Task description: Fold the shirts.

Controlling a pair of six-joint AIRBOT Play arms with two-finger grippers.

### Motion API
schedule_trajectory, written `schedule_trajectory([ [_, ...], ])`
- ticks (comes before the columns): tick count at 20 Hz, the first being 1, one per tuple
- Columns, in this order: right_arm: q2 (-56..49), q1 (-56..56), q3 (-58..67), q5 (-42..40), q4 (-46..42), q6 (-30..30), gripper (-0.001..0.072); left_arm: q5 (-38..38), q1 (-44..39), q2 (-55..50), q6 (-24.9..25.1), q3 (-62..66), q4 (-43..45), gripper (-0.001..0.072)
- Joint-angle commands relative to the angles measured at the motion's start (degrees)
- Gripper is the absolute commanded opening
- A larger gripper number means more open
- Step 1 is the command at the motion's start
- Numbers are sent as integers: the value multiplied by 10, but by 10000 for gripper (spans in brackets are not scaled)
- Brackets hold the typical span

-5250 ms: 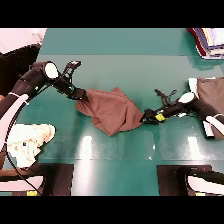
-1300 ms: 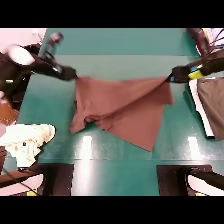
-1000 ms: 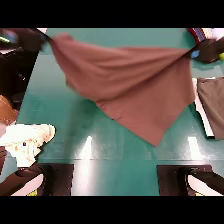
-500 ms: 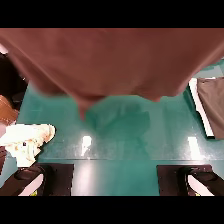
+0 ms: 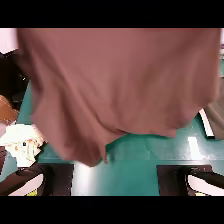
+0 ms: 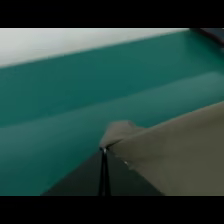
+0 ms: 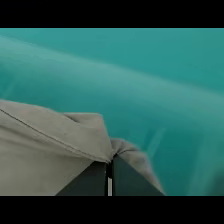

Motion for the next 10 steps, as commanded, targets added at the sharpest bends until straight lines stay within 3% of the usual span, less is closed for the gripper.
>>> schedule_trajectory([
  [1,-131,0,-58,48,6,2,9,-19,0,-129,-13,-80,-12,22],
  [4,-226,0,-105,43,7,-20,11,-12,0,-238,-8,-108,-3,23],
  [7,-300,-3,-73,35,13,-21,15,13,0,-300,-12,-108,13,25],
  [8,-319,-7,-50,36,30,-21,16,20,0,-306,-13,-108,16,118],
  [9,-330,-13,-31,35,55,-21,67,25,4,-306,-13,-108,14,495],
  [10,-333,-22,-23,32,89,-21,289,17,10,-304,-24,-102,14,652],
])
